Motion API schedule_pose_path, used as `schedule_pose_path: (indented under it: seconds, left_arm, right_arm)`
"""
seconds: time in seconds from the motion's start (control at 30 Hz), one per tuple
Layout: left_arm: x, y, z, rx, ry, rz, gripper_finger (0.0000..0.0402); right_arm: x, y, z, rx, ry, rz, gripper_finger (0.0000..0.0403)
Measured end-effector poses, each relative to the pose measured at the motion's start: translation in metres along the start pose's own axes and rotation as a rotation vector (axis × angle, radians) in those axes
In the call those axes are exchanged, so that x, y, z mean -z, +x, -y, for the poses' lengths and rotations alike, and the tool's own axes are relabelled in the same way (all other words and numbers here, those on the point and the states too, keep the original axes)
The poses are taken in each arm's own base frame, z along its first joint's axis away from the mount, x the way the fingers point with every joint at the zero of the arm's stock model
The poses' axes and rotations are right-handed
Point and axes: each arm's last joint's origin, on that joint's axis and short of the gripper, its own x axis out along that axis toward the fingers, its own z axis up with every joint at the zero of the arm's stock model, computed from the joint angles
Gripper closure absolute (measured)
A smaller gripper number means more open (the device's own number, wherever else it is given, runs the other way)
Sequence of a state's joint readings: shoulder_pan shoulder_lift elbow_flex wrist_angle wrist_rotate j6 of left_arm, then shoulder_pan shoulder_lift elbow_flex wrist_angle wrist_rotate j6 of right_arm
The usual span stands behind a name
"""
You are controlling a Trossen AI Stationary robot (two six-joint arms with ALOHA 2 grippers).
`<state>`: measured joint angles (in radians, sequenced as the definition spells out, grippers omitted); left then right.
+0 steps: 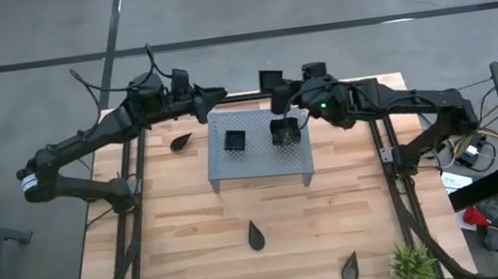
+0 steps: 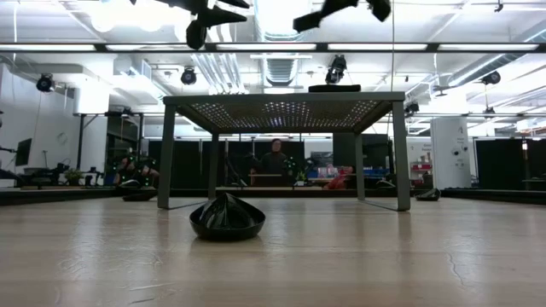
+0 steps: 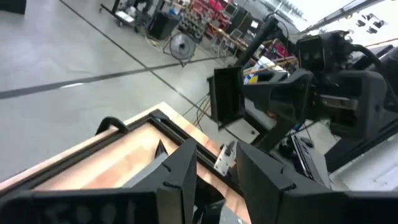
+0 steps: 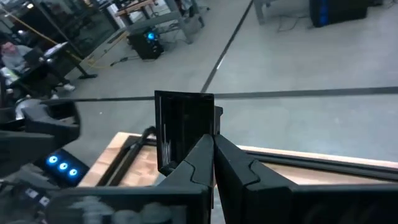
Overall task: Pick & Place Mini shaped plates
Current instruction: Stack the black square plate on top of the other black square plates on the shelf
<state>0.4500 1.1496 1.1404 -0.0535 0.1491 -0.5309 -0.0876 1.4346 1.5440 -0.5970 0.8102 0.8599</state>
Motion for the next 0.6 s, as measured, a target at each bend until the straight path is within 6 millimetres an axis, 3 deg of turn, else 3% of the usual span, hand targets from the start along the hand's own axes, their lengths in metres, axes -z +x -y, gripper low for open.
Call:
schedule_pose_path:
  seconds: [0.33,0.6]
  left_arm:
    - [0.003,0.01,-0.003,0.007,0.002,-0.001,0.0296]
    - [0.002,0.01,-0.003,0.009,0.002,0.002,0.0296]
  right_arm:
    - [0.004,0.021,-0.046,-0.04,-0.089,0.002,0.0394]
    - [-0.006,0.025,-0.068,-0.077,-0.163,0.013,0.0394]
